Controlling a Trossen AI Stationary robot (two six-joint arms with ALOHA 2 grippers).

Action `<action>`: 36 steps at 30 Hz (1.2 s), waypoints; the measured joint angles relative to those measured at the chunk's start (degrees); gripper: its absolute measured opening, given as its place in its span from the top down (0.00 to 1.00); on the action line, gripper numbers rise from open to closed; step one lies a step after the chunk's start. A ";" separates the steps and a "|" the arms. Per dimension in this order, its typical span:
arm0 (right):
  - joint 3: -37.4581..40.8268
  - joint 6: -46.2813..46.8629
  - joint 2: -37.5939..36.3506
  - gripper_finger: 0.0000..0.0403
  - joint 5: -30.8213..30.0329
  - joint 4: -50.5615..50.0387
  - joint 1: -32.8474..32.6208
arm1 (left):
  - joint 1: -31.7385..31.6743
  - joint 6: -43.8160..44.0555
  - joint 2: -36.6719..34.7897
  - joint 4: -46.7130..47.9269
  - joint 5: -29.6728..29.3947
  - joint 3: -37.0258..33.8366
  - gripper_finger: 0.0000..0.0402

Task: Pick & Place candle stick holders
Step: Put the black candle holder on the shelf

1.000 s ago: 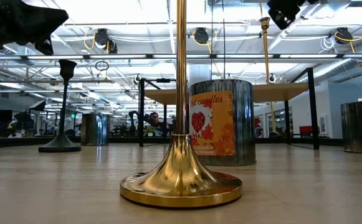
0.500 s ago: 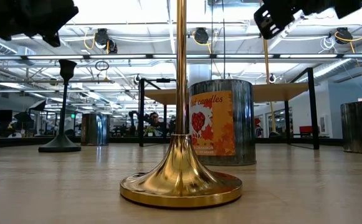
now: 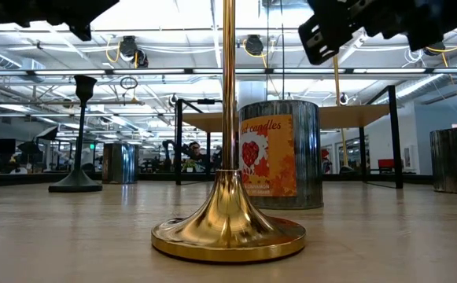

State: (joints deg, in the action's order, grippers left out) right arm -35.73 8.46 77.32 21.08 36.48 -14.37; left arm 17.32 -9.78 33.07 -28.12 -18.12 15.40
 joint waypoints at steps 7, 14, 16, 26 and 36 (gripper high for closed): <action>0.00 -0.10 2.43 0.52 0.04 4.69 0.12 | 0.01 0.91 4.73 -0.57 0.32 1.96 0.66; 0.00 0.52 1.77 0.52 0.02 4.46 0.39 | 0.02 2.72 13.90 3.62 8.07 7.96 0.66; 0.00 0.67 1.74 0.52 0.02 4.27 0.39 | 0.06 2.79 16.94 4.42 9.82 9.90 0.66; 0.00 2.97 1.73 0.52 -0.28 4.01 0.37 | 4.20 13.84 19.04 38.97 -8.58 23.24 0.66; -0.02 4.51 1.73 0.52 -0.37 4.82 0.39 | 11.74 32.45 12.82 71.27 -16.84 29.64 0.66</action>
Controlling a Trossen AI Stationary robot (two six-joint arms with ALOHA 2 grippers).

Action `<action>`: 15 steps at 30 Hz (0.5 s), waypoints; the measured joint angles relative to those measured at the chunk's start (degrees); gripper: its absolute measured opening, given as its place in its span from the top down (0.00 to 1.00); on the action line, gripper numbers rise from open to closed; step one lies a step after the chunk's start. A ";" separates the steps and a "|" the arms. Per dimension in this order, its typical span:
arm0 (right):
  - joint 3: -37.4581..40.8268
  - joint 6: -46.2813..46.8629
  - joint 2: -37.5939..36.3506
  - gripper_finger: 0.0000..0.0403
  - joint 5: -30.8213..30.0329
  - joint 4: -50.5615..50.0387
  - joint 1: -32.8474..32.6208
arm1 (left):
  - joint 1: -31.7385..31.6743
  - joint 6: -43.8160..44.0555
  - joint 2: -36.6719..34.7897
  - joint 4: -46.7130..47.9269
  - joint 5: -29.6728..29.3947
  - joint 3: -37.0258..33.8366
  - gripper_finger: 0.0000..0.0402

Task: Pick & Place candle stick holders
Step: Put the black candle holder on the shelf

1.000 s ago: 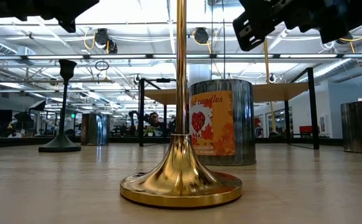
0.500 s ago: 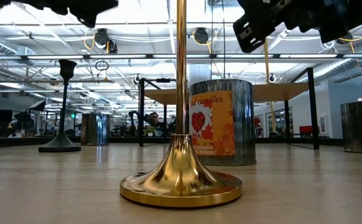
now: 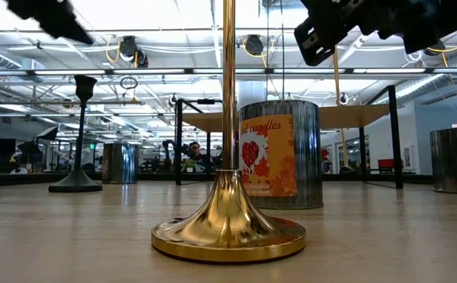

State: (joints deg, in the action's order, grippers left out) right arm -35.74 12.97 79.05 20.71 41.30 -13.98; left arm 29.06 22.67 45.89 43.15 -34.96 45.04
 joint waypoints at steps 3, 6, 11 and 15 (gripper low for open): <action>0.02 -0.08 -0.02 0.52 -0.03 0.90 0.00 | 1.32 7.00 -0.86 5.86 0.02 -0.97 0.66; 0.00 -0.09 0.00 0.52 -0.09 0.94 0.00 | 2.37 11.62 -0.91 8.69 0.07 -3.27 0.66; 0.00 -0.11 -0.02 0.52 -0.09 0.92 0.00 | 3.20 17.44 -0.90 8.53 0.04 -8.92 0.66; 0.00 -0.13 0.00 0.52 -0.09 0.92 0.00 | 3.17 19.93 -0.90 2.92 -0.11 -14.28 0.66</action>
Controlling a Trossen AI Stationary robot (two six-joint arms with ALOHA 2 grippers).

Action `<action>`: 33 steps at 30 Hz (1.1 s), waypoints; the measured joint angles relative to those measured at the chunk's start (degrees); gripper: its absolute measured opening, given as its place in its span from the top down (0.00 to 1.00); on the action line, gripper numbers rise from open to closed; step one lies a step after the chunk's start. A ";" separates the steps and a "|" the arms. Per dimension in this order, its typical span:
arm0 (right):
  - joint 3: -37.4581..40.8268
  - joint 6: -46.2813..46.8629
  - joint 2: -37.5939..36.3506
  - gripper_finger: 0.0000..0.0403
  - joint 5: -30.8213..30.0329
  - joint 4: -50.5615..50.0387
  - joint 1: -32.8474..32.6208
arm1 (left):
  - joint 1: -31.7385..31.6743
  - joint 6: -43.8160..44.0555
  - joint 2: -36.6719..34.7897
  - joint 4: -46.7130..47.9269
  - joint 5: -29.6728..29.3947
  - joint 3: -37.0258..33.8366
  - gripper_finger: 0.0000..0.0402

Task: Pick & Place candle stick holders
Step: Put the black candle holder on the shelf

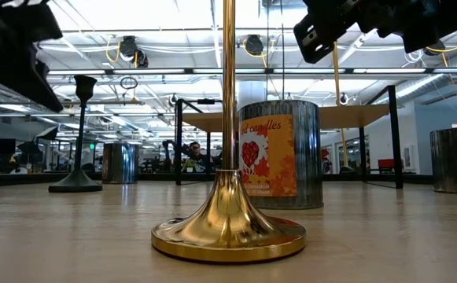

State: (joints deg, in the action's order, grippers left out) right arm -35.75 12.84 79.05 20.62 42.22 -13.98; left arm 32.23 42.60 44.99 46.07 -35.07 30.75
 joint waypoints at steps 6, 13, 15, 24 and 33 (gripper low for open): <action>0.00 0.00 -0.02 0.52 0.00 -0.02 0.00 | -0.06 -3.43 0.00 -14.74 -1.14 -7.79 0.66; 0.00 -0.75 -0.02 0.52 0.00 -0.30 0.00 | -2.19 -3.27 0.00 -20.96 -7.19 -11.79 0.66; 0.00 -1.74 -0.02 0.52 0.00 -0.31 0.00 | -3.03 -3.29 0.00 -22.14 -7.26 -11.92 0.66; 0.00 -3.45 -0.02 0.52 0.01 -0.37 0.00 | -5.84 -8.06 0.00 -25.76 -9.97 -11.92 0.69; 0.00 -3.45 -0.02 0.52 0.02 -0.42 0.00 | -6.49 -7.42 0.00 -27.80 -9.99 -11.98 0.96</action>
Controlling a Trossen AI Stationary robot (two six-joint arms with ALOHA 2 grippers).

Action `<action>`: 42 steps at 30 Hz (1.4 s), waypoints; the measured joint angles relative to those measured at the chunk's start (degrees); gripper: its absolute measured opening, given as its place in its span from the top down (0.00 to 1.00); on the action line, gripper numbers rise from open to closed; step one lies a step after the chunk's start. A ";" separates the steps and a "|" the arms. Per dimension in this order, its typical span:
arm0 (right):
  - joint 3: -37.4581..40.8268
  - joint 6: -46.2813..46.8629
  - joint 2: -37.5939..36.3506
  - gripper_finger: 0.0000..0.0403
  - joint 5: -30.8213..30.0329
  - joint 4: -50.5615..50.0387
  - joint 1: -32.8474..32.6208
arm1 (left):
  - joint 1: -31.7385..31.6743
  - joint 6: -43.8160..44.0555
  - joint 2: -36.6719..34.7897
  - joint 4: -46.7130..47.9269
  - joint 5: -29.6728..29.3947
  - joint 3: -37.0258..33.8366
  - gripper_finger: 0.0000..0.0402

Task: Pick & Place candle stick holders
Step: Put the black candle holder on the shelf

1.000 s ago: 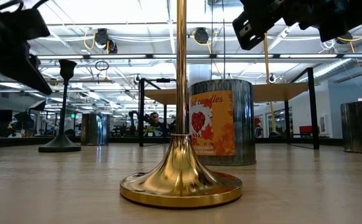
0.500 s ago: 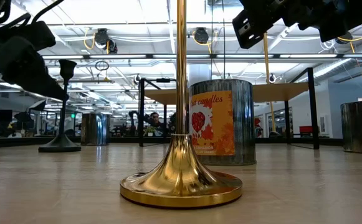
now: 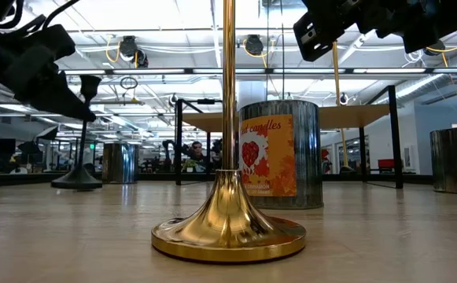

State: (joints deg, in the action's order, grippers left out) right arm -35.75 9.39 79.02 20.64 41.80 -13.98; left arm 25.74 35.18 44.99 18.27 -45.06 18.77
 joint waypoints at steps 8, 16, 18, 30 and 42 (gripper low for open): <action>0.00 -0.02 0.00 0.52 -5.69 0.00 0.00 | 0.04 -14.39 0.00 -26.65 1.07 -0.03 0.96; 0.00 -0.02 0.00 0.52 -13.25 -0.02 0.01 | -1.17 -33.76 0.01 -45.81 6.27 3.99 0.94; 0.00 -0.02 0.00 0.52 -13.27 -0.02 0.02 | -3.14 -34.14 0.52 -44.10 6.24 7.04 0.96; 0.00 -0.02 0.01 0.52 -13.35 0.00 0.00 | -25.11 -37.49 15.86 -26.21 21.44 31.72 0.96; -0.02 0.00 0.00 0.52 -13.35 -0.38 0.00 | -51.10 -32.93 33.29 -26.68 43.30 42.72 0.95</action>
State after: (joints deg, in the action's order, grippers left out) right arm -35.77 9.39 79.03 7.29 41.42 -13.98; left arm -25.36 2.25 78.28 -8.41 -1.76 61.50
